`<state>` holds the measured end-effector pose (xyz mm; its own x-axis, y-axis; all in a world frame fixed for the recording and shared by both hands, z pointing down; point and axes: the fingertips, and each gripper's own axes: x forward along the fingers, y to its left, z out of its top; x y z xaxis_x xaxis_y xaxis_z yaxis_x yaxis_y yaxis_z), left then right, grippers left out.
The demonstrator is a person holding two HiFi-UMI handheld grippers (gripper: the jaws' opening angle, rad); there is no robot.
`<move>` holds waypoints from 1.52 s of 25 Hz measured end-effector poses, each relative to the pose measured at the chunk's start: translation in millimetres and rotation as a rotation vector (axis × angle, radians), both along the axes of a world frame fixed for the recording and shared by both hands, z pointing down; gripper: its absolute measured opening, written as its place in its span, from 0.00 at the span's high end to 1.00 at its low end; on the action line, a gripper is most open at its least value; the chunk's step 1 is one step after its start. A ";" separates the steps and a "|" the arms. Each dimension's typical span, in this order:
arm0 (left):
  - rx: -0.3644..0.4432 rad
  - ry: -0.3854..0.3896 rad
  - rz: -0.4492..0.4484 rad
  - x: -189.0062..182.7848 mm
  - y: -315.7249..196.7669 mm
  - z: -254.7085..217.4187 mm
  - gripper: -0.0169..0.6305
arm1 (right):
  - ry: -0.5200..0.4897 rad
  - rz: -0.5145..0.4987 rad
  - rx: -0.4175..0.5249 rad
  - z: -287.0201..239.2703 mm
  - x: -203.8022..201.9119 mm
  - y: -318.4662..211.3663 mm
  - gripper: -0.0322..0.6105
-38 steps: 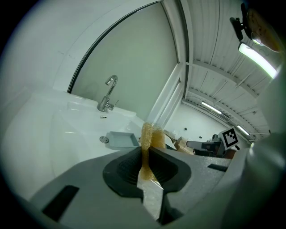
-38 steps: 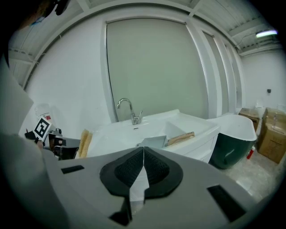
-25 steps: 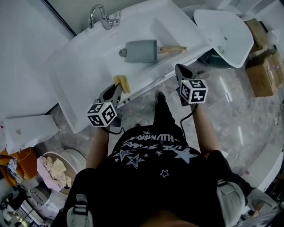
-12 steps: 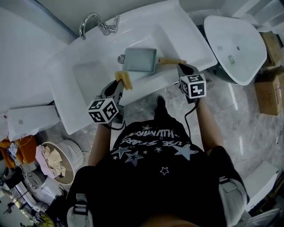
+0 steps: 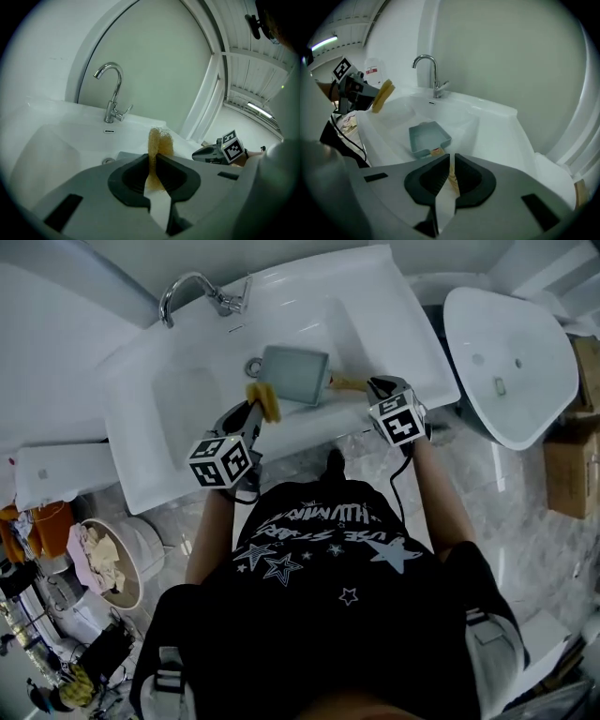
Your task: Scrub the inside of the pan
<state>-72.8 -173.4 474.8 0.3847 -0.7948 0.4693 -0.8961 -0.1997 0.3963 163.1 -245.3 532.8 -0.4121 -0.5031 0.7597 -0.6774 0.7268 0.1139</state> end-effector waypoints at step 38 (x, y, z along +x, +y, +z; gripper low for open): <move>-0.209 -0.033 0.249 38.4 -58.8 81.9 0.90 | 0.462 -0.332 -0.321 79.7 -21.2 -5.5 0.74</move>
